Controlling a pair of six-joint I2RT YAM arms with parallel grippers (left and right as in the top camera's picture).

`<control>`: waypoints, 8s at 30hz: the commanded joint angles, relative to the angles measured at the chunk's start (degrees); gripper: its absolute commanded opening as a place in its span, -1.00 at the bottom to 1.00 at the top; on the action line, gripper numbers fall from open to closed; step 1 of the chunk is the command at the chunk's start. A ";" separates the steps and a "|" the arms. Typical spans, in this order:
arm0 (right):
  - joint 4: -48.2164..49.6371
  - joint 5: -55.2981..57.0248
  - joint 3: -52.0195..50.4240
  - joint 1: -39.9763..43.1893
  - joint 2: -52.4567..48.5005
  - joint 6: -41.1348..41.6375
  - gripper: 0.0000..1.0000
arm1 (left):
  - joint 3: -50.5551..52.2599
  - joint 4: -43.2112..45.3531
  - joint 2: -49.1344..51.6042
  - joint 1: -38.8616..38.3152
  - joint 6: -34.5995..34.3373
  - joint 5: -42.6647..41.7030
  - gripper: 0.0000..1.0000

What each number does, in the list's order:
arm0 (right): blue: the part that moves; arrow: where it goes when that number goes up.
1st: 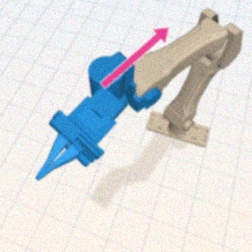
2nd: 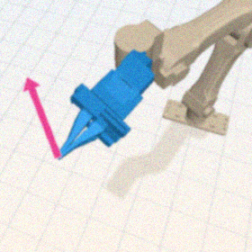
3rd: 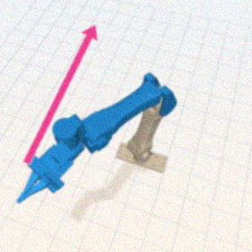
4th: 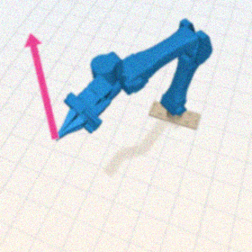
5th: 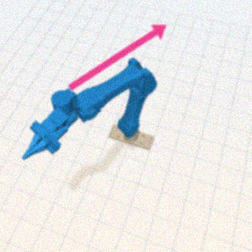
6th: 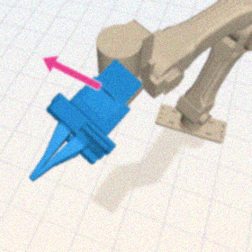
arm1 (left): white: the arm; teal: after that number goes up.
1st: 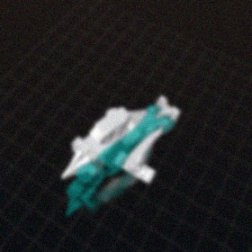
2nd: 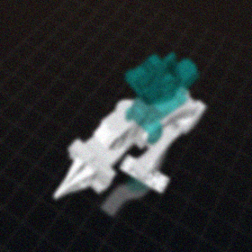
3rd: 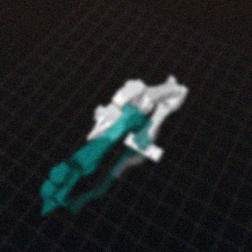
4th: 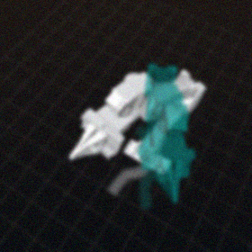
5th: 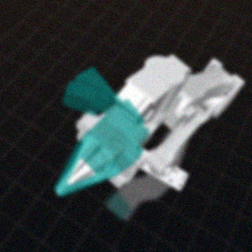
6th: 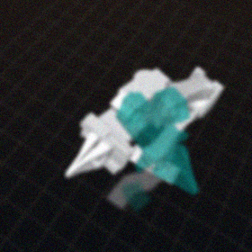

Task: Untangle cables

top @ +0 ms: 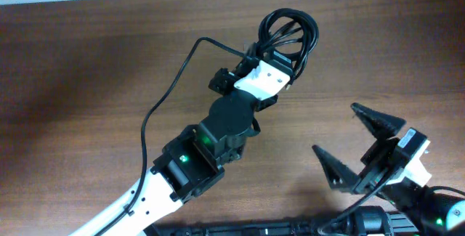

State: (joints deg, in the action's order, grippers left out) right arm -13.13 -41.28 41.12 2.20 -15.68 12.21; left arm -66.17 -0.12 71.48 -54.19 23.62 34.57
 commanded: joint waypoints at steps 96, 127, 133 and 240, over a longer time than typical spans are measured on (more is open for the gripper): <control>-6.64 -3.02 4.31 -0.31 -8.79 22.77 0.15 | -0.79 -3.02 -1.20 20.11 34.47 -93.57 -1.00; -21.20 32.30 5.44 -0.31 -8.83 -5.75 0.04 | -0.79 0.44 -1.22 20.52 41.62 -98.18 -1.00; -22.03 16.09 11.15 -0.31 -8.83 -5.79 0.76 | -0.79 0.48 -1.33 22.86 41.59 -98.25 -1.00; -22.08 -9.57 13.94 -0.31 -8.85 -2.73 0.97 | -0.79 1.20 -3.96 25.99 42.49 -112.04 -1.00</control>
State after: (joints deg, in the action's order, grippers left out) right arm -35.18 -49.84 53.95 2.20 -24.53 9.06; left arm -66.13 0.73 68.58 -27.16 65.60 -81.47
